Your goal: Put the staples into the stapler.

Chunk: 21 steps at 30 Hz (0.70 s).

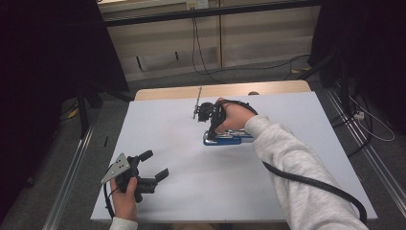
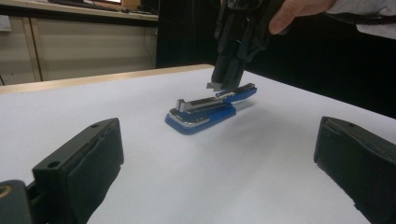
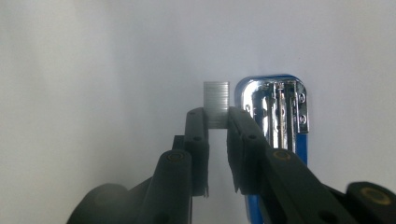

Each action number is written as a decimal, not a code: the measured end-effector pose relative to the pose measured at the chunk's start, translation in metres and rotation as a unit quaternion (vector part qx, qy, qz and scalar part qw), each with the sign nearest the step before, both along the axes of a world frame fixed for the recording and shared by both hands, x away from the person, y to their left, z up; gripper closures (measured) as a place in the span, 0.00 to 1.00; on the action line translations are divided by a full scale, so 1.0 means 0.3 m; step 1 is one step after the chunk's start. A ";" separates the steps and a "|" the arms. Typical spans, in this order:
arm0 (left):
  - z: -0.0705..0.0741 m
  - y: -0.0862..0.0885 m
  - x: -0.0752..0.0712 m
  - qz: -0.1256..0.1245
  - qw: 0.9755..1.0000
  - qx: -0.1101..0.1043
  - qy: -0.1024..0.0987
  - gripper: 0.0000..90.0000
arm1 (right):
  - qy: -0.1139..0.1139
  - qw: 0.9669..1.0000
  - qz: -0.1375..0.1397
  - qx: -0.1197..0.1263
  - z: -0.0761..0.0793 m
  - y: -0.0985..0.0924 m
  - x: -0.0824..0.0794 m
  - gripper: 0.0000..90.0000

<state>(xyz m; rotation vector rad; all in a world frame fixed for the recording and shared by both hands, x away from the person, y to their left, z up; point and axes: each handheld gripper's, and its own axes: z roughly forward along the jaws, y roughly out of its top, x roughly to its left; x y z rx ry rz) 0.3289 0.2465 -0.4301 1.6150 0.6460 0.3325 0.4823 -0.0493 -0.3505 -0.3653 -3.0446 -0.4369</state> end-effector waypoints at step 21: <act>-0.003 -0.011 -0.004 -0.007 1.000 0.017 0.000 0.02 | -0.006 1.000 0.002 -0.006 -0.011 0.019 0.062 0.87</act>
